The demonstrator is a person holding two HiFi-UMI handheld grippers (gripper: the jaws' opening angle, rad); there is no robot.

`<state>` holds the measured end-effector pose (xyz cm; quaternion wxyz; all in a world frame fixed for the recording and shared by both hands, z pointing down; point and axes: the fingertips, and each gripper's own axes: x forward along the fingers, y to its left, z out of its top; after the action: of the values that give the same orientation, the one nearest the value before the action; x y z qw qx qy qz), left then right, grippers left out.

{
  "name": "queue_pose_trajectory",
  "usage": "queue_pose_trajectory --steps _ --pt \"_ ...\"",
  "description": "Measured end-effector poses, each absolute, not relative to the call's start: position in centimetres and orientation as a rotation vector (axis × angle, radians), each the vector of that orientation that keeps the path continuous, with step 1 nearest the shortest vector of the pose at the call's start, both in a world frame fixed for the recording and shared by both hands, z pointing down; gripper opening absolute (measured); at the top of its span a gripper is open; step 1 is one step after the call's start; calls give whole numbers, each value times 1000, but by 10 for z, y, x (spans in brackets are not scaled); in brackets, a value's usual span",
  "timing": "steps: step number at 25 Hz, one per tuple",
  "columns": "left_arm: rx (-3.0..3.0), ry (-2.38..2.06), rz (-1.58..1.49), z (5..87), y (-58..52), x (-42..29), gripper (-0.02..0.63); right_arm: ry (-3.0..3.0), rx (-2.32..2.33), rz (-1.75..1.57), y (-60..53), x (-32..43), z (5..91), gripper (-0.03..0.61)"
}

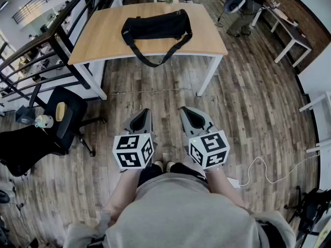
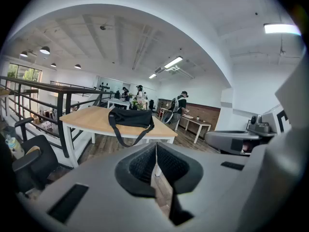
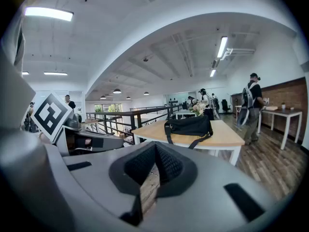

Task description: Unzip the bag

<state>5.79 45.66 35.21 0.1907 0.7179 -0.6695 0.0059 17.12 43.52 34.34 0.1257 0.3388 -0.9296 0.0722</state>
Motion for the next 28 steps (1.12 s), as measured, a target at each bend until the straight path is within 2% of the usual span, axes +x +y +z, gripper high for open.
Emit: queue_pose_trajectory --steps 12,24,26,28 --pt "2107 -1800 1 349 447 67 20 -2781 935 298 434 161 347 6" --pt "2179 -1730 2 353 438 98 24 -2789 955 353 424 187 353 8" --pt "2174 -1730 9 356 436 104 28 -2784 942 365 424 193 357 70" --pt "2171 -1730 28 360 434 111 81 -2781 939 371 424 199 360 70"
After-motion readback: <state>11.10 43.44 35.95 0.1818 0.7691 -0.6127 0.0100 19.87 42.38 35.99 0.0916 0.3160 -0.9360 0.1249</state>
